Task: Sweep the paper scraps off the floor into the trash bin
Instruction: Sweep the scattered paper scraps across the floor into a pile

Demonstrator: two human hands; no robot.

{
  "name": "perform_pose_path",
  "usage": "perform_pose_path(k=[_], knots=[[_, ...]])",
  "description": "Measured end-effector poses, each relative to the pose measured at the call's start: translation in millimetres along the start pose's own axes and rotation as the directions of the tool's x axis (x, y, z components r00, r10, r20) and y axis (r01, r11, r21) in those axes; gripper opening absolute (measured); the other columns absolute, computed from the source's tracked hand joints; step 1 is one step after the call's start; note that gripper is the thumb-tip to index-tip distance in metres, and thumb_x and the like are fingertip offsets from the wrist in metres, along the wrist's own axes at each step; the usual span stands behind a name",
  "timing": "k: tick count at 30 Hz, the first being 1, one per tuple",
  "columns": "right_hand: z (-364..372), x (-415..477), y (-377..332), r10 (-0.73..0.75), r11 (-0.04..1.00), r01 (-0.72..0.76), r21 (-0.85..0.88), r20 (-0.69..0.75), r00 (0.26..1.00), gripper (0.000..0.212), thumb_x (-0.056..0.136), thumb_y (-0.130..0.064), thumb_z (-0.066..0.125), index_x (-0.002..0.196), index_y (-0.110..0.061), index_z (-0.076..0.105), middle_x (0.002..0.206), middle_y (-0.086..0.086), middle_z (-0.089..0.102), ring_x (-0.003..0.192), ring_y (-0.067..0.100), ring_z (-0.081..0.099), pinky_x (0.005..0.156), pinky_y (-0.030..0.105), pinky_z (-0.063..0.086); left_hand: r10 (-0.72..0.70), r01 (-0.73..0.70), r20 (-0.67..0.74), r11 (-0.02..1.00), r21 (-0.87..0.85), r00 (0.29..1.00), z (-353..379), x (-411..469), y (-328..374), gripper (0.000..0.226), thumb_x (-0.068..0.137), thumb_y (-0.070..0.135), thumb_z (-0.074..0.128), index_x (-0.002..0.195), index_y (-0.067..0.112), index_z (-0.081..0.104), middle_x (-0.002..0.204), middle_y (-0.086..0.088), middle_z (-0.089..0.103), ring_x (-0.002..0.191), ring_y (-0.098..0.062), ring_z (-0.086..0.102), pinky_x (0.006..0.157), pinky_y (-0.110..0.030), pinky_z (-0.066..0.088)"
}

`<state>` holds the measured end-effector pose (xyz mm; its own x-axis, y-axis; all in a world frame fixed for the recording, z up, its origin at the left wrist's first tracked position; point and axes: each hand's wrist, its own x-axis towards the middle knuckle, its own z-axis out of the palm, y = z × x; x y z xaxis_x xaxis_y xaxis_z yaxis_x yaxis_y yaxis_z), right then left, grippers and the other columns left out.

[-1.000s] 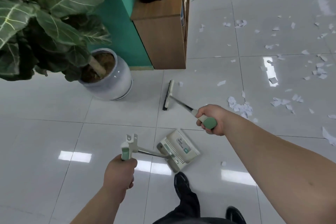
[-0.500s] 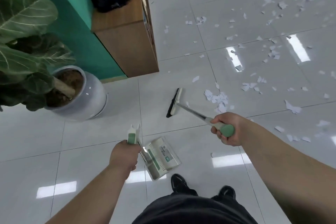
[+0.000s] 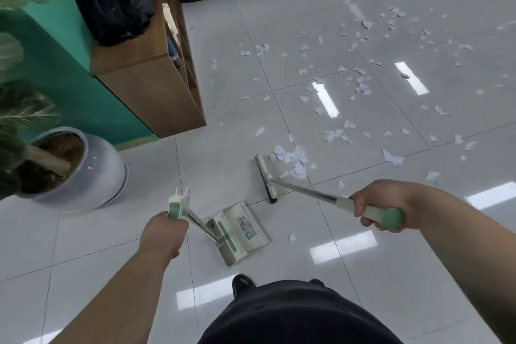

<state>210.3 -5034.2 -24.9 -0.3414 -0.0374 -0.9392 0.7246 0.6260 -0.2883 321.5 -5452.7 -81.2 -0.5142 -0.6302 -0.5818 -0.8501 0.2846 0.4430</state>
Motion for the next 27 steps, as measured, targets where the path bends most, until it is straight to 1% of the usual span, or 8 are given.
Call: perform_pose_path(k=[3, 7, 13, 17, 20, 22, 25, 27], knots=[[-37, -14, 20, 0.007, 0.992, -0.001, -0.125, 0.044, 0.999, 0.044, 0.079, -0.008, 0.062, 0.123, -0.009, 0.066, 0.071, 0.014, 0.062, 0.045, 0.021, 0.046, 0.048, 0.02, 0.029, 0.02, -0.02, -0.001, 0.999, 0.042, 1.0, 20, -17, 11, 0.01, 0.083, 0.003, 0.051, 0.086, 0.005, 0.06, 0.064, -0.011, 0.047, 0.051, -0.025, 0.041, 0.053, -0.028, 0.04], [-65, -11, 41, 0.075, 0.966, -0.049, -0.254, 0.092, 0.993, 0.048, 0.079, -0.01, 0.064, 0.127, -0.011, 0.064, 0.073, 0.014, 0.065, 0.044, 0.021, 0.047, 0.049, 0.02, 0.031, 0.027, -0.027, 0.003, 0.998, 0.059, 1.0, 46, -36, 14, 0.008, 0.082, 0.004, 0.053, 0.085, 0.003, 0.061, 0.064, -0.012, 0.047, 0.053, -0.027, 0.042, 0.053, -0.029, 0.041], [-89, -2, 70, 0.155, 0.85, -0.099, -0.517, 0.064, 0.986, 0.046, 0.079, -0.015, 0.066, 0.124, -0.005, 0.066, 0.073, 0.011, 0.07, 0.044, 0.024, 0.056, 0.052, 0.019, 0.039, 0.004, -0.004, 0.004, 0.999, 0.033, 1.0, 67, -61, 14, 0.004, 0.082, 0.002, 0.054, 0.08, 0.004, 0.057, 0.062, -0.008, 0.041, 0.054, -0.025, 0.034, 0.052, -0.028, 0.035], [-105, 2, 80, 0.069, 0.815, -0.056, -0.577, 0.002, 0.998, 0.039, 0.077, -0.011, 0.072, 0.115, 0.0, 0.066, 0.071, 0.015, 0.068, 0.049, 0.028, 0.058, 0.058, 0.027, 0.046, 0.021, -0.021, 0.016, 0.999, 0.032, 1.0, 83, -79, 20, 0.005, 0.081, 0.001, 0.053, 0.078, 0.005, 0.055, 0.062, -0.007, 0.039, 0.053, -0.024, 0.032, 0.05, -0.025, 0.033], [-94, -1, 84, -0.034, 0.764, -0.007, -0.645, -0.05, 0.998, 0.011, 0.08, -0.012, 0.072, 0.088, -0.009, 0.065, 0.079, 0.014, 0.071, 0.058, 0.026, 0.061, 0.06, 0.03, 0.05, 0.037, -0.038, 0.026, 0.998, 0.044, 0.999, 95, -89, 25, 0.006, 0.08, 0.001, 0.051, 0.078, 0.006, 0.053, 0.062, -0.007, 0.039, 0.052, -0.024, 0.031, 0.049, -0.024, 0.033], [-83, -4, 88, -0.119, 0.687, 0.028, -0.726, -0.074, 0.99, 0.02, 0.086, -0.015, 0.069, 0.076, -0.019, 0.052, 0.083, 0.009, 0.071, 0.062, 0.02, 0.06, 0.061, 0.027, 0.047, 0.045, -0.047, 0.03, 0.997, 0.061, 0.999, 100, -94, 29, 0.005, 0.079, 0.001, 0.051, 0.079, 0.006, 0.053, 0.063, -0.007, 0.039, 0.052, -0.024, 0.032, 0.047, -0.023, 0.033], [-74, -1, 103, -0.186, 0.68, 0.052, -0.731, -0.103, 0.977, 0.02, 0.087, -0.015, 0.066, 0.08, -0.021, 0.048, 0.092, 0.008, 0.07, 0.074, 0.023, 0.062, 0.066, 0.029, 0.045, 0.056, -0.059, 0.038, 0.996, 0.068, 0.998, 104, -100, 38, 0.007, 0.078, 0.002, 0.051, 0.082, 0.006, 0.054, 0.064, -0.007, 0.038, 0.052, -0.023, 0.031, 0.047, -0.023, 0.032], [-79, 1, 120, -0.195, 0.764, 0.052, -0.643, -0.152, 0.969, 0.009, 0.083, -0.015, 0.066, 0.086, -0.015, 0.058, 0.09, 0.006, 0.072, 0.073, 0.023, 0.063, 0.065, 0.029, 0.046, 0.072, -0.075, 0.048, 0.994, 0.082, 0.996, 109, -103, 47, 0.007, 0.078, 0.001, 0.05, 0.081, 0.006, 0.053, 0.065, -0.007, 0.038, 0.053, -0.023, 0.031, 0.048, -0.024, 0.032]])
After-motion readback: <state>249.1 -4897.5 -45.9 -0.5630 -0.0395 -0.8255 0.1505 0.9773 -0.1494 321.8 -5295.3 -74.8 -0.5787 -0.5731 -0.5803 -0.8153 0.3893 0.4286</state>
